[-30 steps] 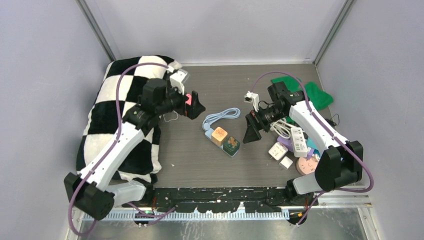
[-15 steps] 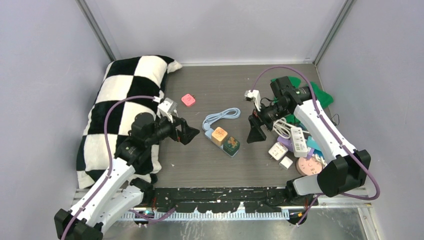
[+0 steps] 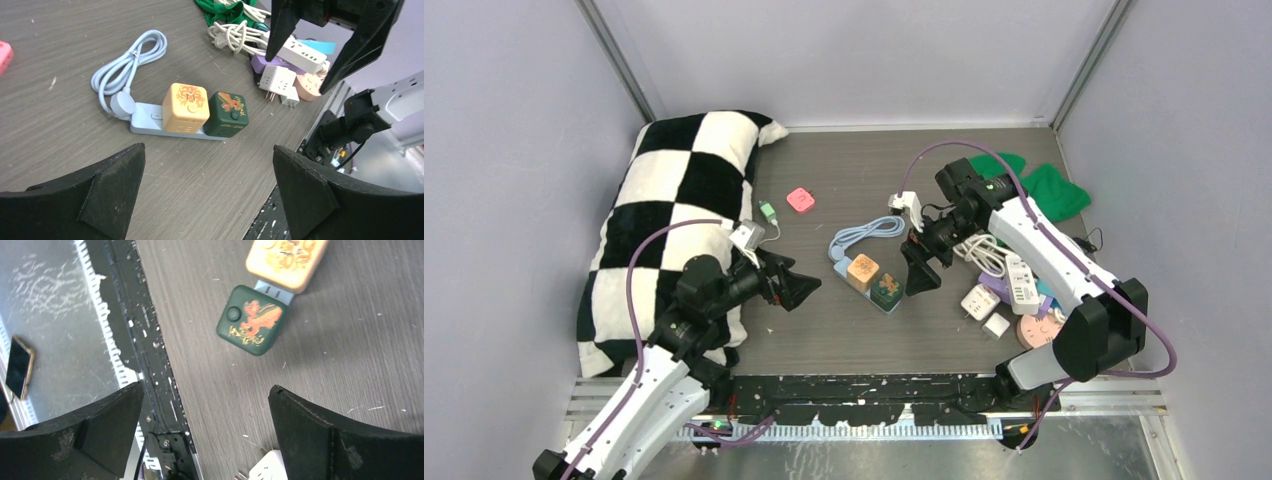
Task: Pull the plug off the socket
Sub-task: Remove the plug from the socket.
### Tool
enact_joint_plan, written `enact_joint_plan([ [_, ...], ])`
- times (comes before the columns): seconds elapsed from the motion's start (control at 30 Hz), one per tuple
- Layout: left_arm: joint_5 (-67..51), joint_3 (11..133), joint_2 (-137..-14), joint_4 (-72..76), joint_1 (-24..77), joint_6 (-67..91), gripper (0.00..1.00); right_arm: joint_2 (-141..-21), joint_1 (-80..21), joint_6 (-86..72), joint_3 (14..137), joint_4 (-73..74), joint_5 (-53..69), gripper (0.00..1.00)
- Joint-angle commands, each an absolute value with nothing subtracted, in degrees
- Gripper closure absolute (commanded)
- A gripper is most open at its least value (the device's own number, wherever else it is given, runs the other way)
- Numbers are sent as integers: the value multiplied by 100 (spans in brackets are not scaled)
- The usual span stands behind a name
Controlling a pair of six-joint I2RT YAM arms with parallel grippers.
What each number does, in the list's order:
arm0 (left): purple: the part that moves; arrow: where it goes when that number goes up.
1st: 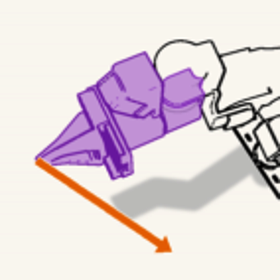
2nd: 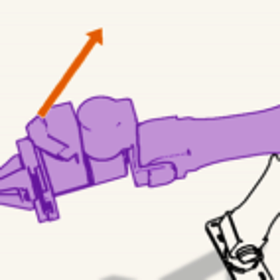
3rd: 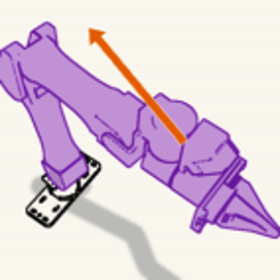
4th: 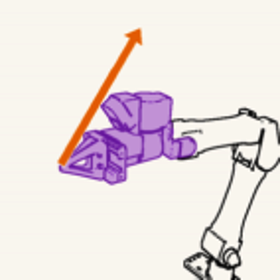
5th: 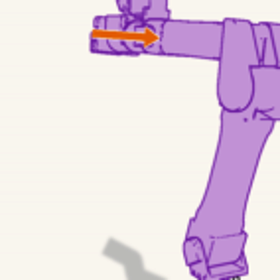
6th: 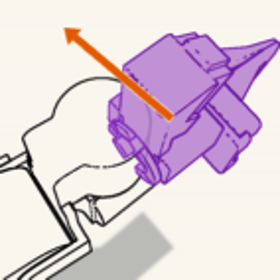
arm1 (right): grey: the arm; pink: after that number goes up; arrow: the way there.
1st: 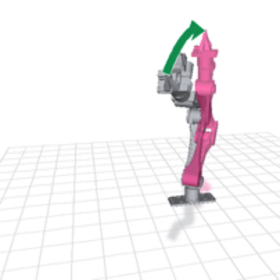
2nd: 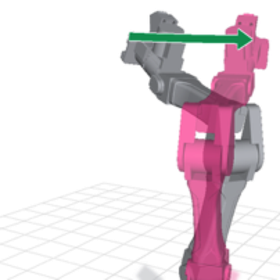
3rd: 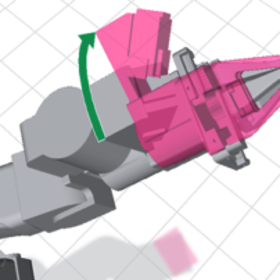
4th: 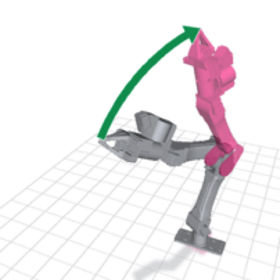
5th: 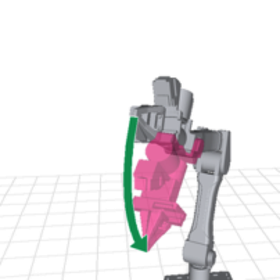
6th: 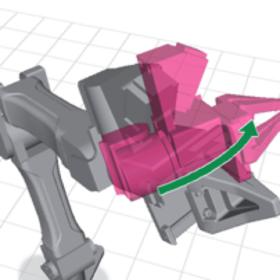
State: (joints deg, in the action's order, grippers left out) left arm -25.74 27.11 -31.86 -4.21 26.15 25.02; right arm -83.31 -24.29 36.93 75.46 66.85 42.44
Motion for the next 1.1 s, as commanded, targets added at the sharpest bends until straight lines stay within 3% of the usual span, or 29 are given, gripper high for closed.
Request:
enact_joint_plan([
  [0.0,-2210,2340,-2947,123,2601,3370,0,-8320,-2678,2804,7297,5753,3538,0],
  [0.4,-1297,1804,-3011,293,2602,4639,3,-8874,-3791,1598,6929,4459,1608,0],
  [0.87,-925,1259,-3185,868,2602,5895,5,-9551,-4365,1430,7014,4263,798,1],
  [1.07,-806,1187,-3378,864,2602,6375,6,-9609,-4437,1542,7047,4325,650,17],
])
